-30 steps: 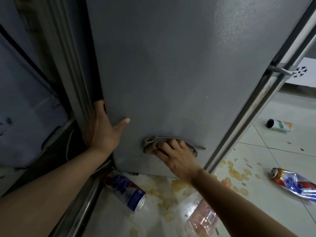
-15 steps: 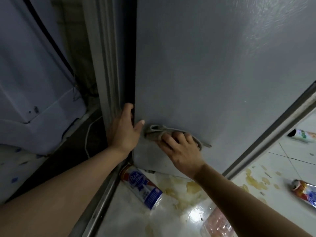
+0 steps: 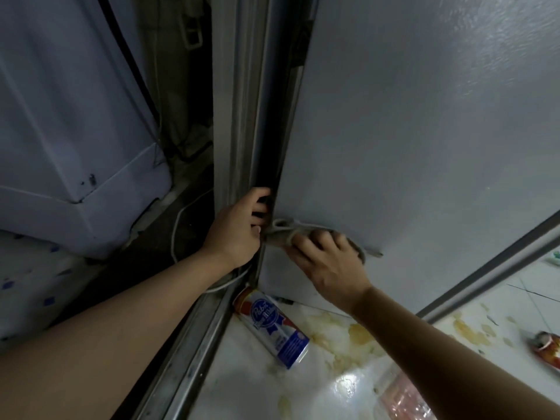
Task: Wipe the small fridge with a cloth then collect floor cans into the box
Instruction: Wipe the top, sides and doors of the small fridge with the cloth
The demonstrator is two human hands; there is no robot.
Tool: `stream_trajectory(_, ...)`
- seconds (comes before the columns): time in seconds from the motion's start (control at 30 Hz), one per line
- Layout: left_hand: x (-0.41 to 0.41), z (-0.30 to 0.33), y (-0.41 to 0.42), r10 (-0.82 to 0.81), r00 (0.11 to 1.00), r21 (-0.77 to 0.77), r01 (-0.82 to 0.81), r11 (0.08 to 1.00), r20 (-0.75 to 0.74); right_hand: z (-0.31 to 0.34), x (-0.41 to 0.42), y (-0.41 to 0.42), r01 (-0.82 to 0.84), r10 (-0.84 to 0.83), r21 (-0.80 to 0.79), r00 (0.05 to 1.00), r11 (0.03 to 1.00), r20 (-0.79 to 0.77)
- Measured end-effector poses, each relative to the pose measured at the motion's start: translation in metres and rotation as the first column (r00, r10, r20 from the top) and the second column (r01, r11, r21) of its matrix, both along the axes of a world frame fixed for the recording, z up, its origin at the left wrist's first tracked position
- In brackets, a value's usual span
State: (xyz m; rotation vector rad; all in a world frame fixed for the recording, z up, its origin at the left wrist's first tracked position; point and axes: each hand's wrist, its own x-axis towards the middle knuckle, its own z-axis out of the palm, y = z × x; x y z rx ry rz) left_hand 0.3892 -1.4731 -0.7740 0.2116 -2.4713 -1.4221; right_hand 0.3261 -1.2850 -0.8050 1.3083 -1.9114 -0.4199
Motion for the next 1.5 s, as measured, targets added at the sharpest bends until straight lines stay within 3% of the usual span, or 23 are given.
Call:
stream_trajectory(0.1,0.005,-0.003,-0.004,0.027,1.000,-0.028,-0.027,0.999,-0.005,0.002,0.007,-0.005,0.043,-0.043,-0.006,0.998,0.999,0.045)
stream_trajectory(0.23,0.006,-0.009,-0.009,0.068,0.998,-0.035,-0.068,0.997,-0.011,0.049,0.004,-0.020,0.057,-0.038,-0.282,0.997,0.958,0.073)
stream_trajectory(0.33,0.004,-0.019,-0.012,0.084,0.996,-0.024,-0.083,0.996,0.016,0.061,0.002,-0.032,0.044,-0.025,-0.361,0.998,0.932,0.056)
stream_trajectory(0.57,0.010,-0.049,-0.019,0.085,0.996,-0.035,-0.085,0.996,0.004,-0.004,0.003,-0.032,0.076,-0.075,-0.107,0.997,0.991,0.006)
stream_trajectory(0.9,0.009,-0.061,-0.016,0.066,0.996,-0.096,-0.060,0.994,0.060,-0.092,0.017,-0.026,0.110,-0.170,0.281,0.965,0.953,0.199)
stream_trajectory(0.97,0.007,-0.060,-0.011,0.062,0.995,-0.101,-0.055,0.993,0.074,-0.086,0.017,-0.024,0.098,-0.152,0.261,0.969,0.960,0.196)
stream_trajectory(1.07,0.004,-0.054,-0.003,0.068,0.996,-0.095,-0.063,0.994,0.056,-0.063,0.016,-0.013,0.088,-0.103,0.089,0.977,0.992,0.188)
stream_trajectory(1.2,-0.001,-0.047,0.010,0.050,0.999,-0.075,-0.049,0.996,0.014,-0.015,0.001,0.018,0.054,-0.053,-0.127,0.998,0.990,0.016)
stream_trajectory(1.33,-0.012,-0.049,0.019,0.160,0.985,-0.094,-0.153,0.984,0.067,-0.007,-0.010,0.039,0.081,-0.083,-0.246,0.997,0.966,0.001)
stream_trajectory(1.4,-0.016,-0.048,0.025,0.210,0.976,-0.136,-0.200,0.970,0.064,-0.029,-0.010,0.044,0.059,-0.061,-0.183,0.998,0.981,-0.001)
stream_trajectory(1.5,-0.018,-0.045,0.031,0.301,0.953,-0.246,-0.285,0.926,0.026,-0.072,-0.007,0.058,0.027,-0.029,0.081,0.999,0.996,0.018)
